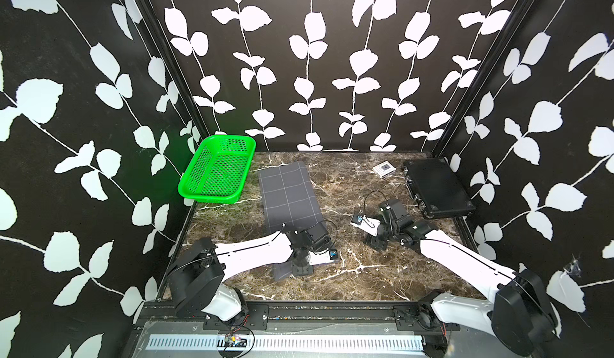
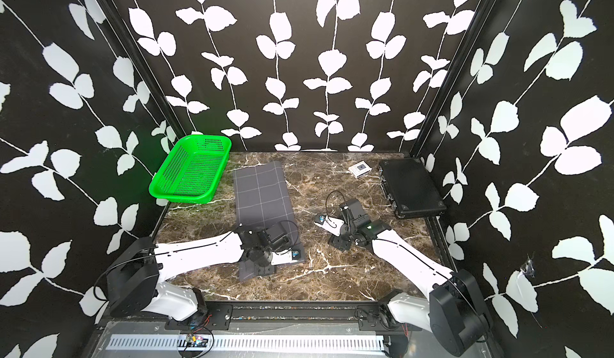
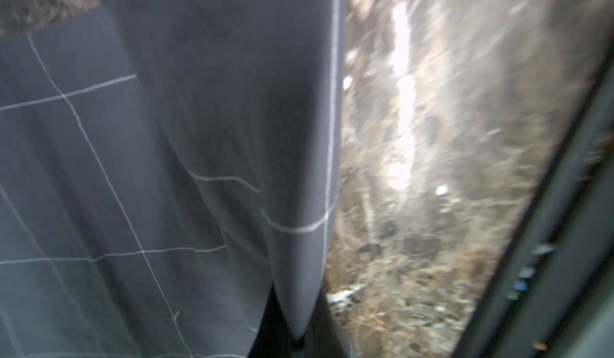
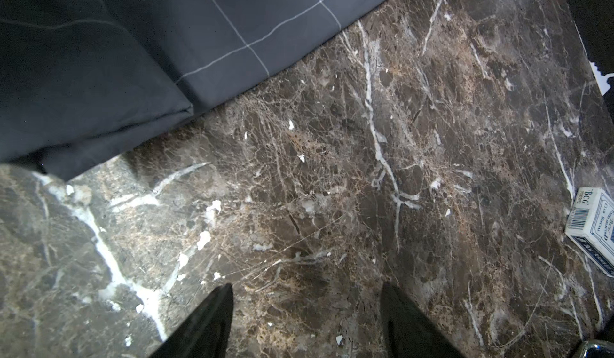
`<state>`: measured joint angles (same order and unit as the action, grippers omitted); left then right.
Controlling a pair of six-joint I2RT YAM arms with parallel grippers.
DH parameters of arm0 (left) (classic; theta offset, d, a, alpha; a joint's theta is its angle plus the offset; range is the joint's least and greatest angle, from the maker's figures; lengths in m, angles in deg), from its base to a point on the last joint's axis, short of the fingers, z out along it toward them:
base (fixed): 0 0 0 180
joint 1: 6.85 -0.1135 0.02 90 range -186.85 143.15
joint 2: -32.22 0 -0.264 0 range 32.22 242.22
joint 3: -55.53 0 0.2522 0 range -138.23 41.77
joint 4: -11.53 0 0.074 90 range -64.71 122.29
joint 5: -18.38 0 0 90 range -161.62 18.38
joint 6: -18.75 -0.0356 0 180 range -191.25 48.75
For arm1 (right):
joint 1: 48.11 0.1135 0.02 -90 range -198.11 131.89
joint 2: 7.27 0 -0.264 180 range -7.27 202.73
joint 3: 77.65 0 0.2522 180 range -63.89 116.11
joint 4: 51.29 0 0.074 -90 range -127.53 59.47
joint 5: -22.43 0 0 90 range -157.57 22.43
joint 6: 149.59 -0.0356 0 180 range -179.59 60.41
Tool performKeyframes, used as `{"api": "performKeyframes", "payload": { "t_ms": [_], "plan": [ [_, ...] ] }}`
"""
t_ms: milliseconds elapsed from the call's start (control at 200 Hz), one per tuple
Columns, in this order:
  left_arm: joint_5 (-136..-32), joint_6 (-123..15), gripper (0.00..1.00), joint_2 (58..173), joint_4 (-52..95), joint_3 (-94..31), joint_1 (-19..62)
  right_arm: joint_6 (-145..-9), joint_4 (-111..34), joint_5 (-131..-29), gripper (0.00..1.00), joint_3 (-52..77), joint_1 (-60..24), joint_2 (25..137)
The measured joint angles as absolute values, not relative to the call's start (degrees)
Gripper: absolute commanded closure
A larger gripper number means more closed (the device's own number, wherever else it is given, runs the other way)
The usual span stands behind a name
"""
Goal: Roll up the pillowcase
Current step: Roll the pillowcase at the center of the board.
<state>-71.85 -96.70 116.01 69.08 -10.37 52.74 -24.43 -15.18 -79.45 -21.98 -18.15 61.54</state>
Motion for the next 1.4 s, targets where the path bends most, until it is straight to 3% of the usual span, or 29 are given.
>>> {"api": "performKeyframes", "payload": {
  "t_ms": [295, 575, 690, 1110, 1400],
  "plan": [
    [-87.2, -93.9, 0.99, 122.5, 72.0, -17.4, 52.7, -24.5, -14.2, -79.8, 0.23, -23.0, -18.2, 58.2],
    [-93.4, -93.8, 0.92, 126.3, 72.9, -19.7, 50.6, -24.2, -11.5, -80.0, 0.21, -23.3, -18.2, 56.0],
    [-94.7, -94.0, 0.88, 126.5, 73.6, -20.1, 48.2, -23.5, -9.1, -81.3, 0.16, -23.3, -18.2, 55.3],
    [-94.9, -98.8, 0.82, 131.4, 78.1, -25.6, 42.6, -23.4, -4.5, -85.9, 0.16, -24.0, -17.3, 51.8],
    [-93.3, -102.6, 0.75, 135.4, 79.5, -28.8, 38.0, -26.7, -9.8, -87.0, 0.18, -24.0, -10.5, 56.9]
  ]
}}
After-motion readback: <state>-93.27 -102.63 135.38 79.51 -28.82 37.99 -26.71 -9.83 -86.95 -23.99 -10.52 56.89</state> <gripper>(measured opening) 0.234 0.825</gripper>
